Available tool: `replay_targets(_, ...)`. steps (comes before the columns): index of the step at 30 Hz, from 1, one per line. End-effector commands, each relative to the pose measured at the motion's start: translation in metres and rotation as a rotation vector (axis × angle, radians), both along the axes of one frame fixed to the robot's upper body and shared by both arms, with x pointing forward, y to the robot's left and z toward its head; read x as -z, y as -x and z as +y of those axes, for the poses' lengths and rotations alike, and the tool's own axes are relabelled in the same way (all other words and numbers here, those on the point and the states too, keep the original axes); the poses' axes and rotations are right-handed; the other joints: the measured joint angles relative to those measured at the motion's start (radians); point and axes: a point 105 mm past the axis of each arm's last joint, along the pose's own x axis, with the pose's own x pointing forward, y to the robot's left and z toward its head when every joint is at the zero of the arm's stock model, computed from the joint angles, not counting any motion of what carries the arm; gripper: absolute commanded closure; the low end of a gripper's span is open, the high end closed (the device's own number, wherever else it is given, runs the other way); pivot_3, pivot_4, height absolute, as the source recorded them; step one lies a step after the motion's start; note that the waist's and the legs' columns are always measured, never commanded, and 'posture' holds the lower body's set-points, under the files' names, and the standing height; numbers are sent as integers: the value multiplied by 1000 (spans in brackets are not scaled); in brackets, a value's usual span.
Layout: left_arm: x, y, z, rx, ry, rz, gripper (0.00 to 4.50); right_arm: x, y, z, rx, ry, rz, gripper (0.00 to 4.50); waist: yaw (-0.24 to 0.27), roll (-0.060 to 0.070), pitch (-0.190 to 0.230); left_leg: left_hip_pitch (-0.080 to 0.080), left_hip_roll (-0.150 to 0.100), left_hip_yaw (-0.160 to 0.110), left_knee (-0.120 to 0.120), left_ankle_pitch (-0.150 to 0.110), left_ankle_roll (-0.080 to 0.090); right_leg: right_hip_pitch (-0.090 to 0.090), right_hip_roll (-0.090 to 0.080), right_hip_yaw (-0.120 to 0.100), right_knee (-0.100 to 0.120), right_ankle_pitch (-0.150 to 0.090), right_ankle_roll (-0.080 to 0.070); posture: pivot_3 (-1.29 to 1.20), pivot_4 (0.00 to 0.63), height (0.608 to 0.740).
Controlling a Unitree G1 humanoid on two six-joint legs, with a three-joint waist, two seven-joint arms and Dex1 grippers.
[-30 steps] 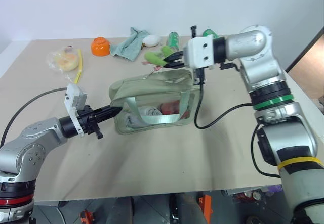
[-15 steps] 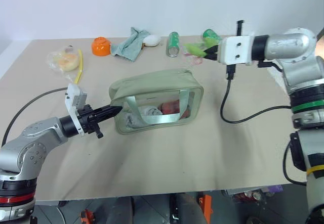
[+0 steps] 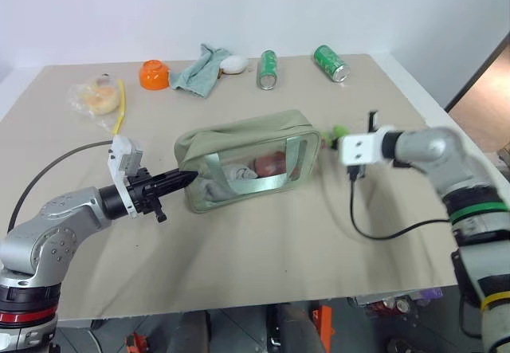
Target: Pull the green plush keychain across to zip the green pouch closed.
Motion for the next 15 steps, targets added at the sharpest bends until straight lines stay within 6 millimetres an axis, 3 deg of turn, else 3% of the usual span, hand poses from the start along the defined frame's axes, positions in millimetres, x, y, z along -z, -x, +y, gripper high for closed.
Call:
replay_targets(1, -9, 3, 8, -32, -7, -31, 4500, 14, -2, 15, -17, -1, -21, 4453, -3, 0, 0, 1, 0, 0, 0, 0, 0, 0, 0, 0, 0, 0, 0, 0, 150, 740)
replay_targets(6, -10, 4, 8, -33, -5, -29, 4500, 33, 5, 33, -74, -1, 42, 4453, -4, 0, 0, 2, 1, 0, 0, 0, 0, 1, 1, 1, 0, 0, 0, 0, 150, 740)
replay_targets(8, -10, 4, 8, -34, -4, -28, 4500, 27, 5, 33, -70, -37, 56, 3759, -5, 0, 0, 2, 1, 0, 0, 0, 0, 2, 2, 1, 0, 0, -1, 0, 150, 740)
replay_targets(15, -9, 4, 8, -37, -1, -24, 4500, -31, 1, 13, 38, -337, 152, 1439, -3, 0, 0, 1, 1, 0, 0, 0, 0, 1, 2, 1, 0, 0, -1, 0, 150, 740)
